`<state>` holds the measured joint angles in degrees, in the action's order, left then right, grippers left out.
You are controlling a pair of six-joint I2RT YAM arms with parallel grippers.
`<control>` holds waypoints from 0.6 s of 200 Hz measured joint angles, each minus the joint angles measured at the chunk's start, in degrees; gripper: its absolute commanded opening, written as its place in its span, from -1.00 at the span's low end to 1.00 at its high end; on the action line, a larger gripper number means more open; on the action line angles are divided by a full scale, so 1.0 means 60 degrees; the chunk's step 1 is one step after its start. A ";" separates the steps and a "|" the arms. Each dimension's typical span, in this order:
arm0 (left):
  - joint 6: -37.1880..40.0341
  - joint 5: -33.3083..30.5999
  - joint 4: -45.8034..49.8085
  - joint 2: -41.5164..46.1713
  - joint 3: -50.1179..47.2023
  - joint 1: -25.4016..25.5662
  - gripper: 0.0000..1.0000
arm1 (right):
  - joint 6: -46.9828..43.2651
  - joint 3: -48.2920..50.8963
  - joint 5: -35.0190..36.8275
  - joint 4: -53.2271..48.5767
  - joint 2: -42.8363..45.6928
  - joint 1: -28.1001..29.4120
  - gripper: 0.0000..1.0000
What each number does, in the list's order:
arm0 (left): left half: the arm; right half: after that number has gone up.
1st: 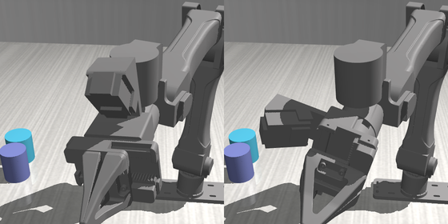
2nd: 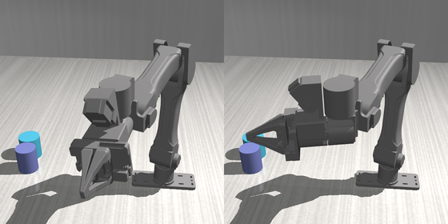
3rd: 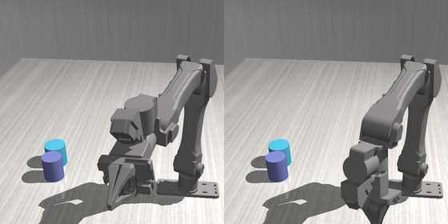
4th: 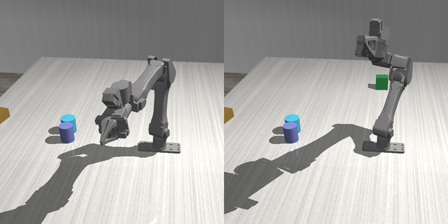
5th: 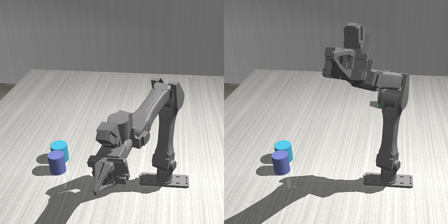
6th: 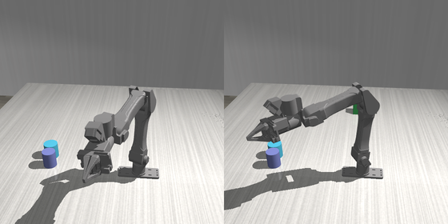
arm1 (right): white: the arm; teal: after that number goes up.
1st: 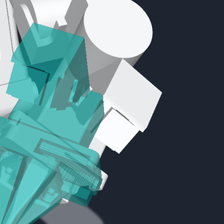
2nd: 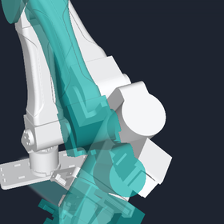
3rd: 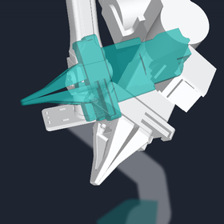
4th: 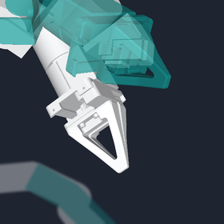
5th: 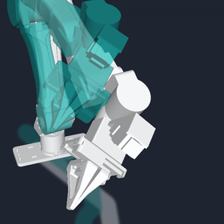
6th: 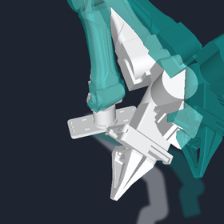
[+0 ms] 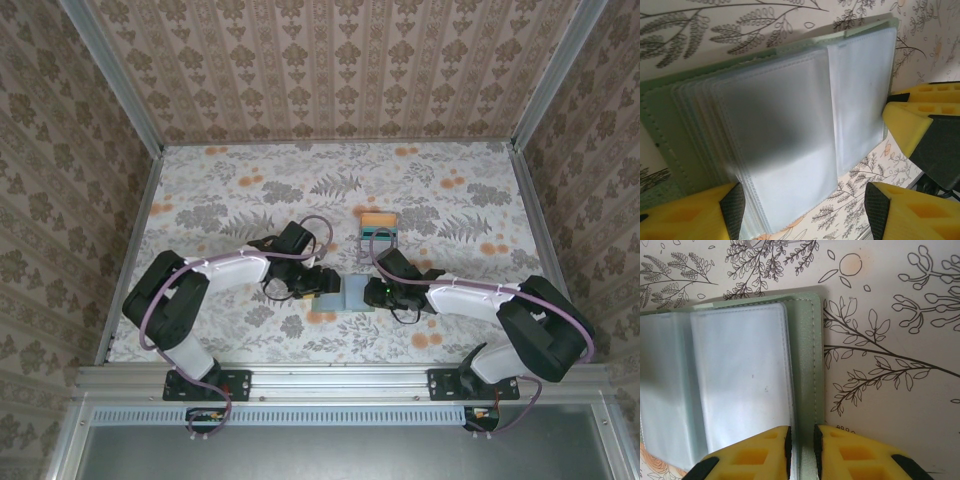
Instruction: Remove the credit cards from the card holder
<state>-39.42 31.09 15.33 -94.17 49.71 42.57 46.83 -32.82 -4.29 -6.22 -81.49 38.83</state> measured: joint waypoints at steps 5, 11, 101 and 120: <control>0.0000 0.0011 -0.0004 -0.0022 0.0033 0.0029 0.36 | 0.0000 0.0000 0.0000 0.0000 -0.0004 0.0000 -0.51; 0.0004 0.0036 -0.0015 -0.0044 0.0069 0.0062 0.37 | 0.0000 0.0000 0.0000 0.0000 -0.0007 0.0000 -0.51; 0.0102 0.0215 -0.0098 -0.0266 0.0463 0.0331 0.39 | 0.0004 0.0000 0.0000 0.0007 -0.0026 0.0007 -0.51; 0.0117 0.0219 -0.0098 -0.0266 0.0608 0.0350 0.44 | 0.0004 0.0000 0.0000 0.0007 -0.0026 0.0007 -0.50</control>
<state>-38.72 32.40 14.74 -95.77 53.36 44.66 46.85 -32.82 -4.29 -6.17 -81.65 38.87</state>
